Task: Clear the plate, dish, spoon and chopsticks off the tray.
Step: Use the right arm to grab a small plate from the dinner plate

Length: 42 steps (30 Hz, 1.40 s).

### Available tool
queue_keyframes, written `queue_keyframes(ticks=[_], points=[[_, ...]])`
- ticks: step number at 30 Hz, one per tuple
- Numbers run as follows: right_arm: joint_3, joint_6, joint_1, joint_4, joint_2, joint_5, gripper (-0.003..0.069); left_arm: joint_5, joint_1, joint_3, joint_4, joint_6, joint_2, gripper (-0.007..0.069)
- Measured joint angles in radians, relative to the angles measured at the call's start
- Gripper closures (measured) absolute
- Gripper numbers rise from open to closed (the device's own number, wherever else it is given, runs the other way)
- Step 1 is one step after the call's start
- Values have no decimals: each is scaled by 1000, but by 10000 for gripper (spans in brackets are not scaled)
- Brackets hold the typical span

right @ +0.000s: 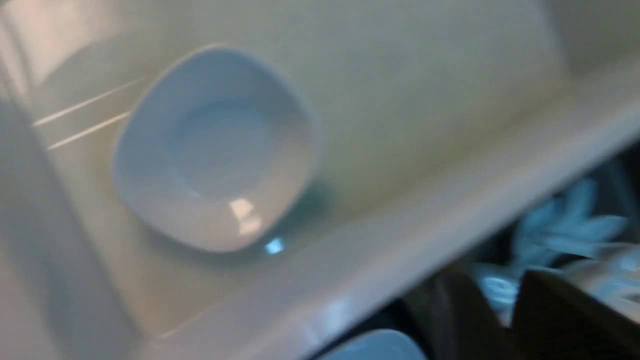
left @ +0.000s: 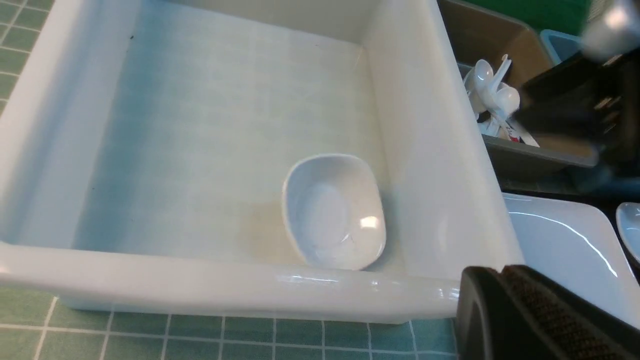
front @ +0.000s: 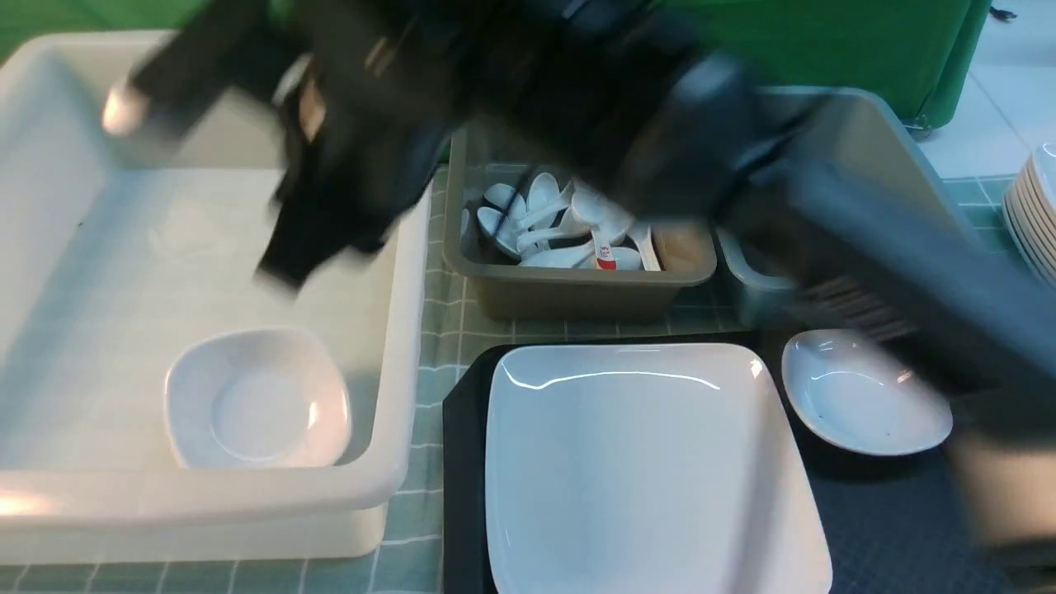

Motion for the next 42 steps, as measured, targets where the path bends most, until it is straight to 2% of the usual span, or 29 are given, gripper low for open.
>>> queue_keyframes(ticks=[1, 2, 3, 7, 9, 10, 12, 13, 18, 19, 20, 22, 24, 29, 33, 35, 39, 42], points=[[30, 13, -18, -22, -57, 0, 554, 0, 0, 0, 1, 10, 3, 615], [43, 17, -28, -24, -93, 0, 571, 0, 0, 0, 1, 12, 5, 615], [105, 28, -79, -34, -181, 0, 613, 0, 0, 0, -2, 19, 10, 615], [355, 42, -232, -52, -397, 0, 638, 0, 0, 1, -10, 44, 41, 615], [648, 44, -374, -42, -547, -2, 634, 0, 0, 9, -22, 63, 76, 615], [648, 44, -384, -42, -556, -2, 632, 1, 0, 9, -22, 65, 79, 615], [908, 44, -486, -11, -637, -26, 578, 1, 0, 9, -27, 82, 113, 615], [1002, 44, -524, 3, -659, -74, 528, 1, 0, 10, -29, 90, 128, 615], [1338, -11, -580, 24, -650, -401, 245, -21, 0, 10, -47, 119, 164, 615], [1359, -13, -580, 24, -647, -416, 234, -22, 0, 10, -50, 121, 165, 615], [1420, -17, -583, 22, -623, -518, 165, -33, 0, 10, -56, 129, 169, 615], [1471, -21, -583, 11, -581, -580, 106, -44, 0, 10, -62, 129, 172, 615], [1490, -24, -583, 0, -536, -594, 92, -46, 0, 10, -67, 133, 172, 615], [1495, -28, -583, -47, -455, -642, 127, -46, 0, 10, -72, 136, 172, 615], [1495, -10, -583, -91, -409, -681, 183, -47, 0, 10, -74, 140, 172, 615], [1495, -1, -584, -113, -388, -690, 242, -47, 0, 10, -77, 141, 172, 615], [1494, 13, -595, -133, -368, -707, 445, -47, 0, 10, -84, 143, 172, 615], [1482, 22, -593, -140, -375, -699, 498, -52, 0, 10, -85, 143, 172, 615]])
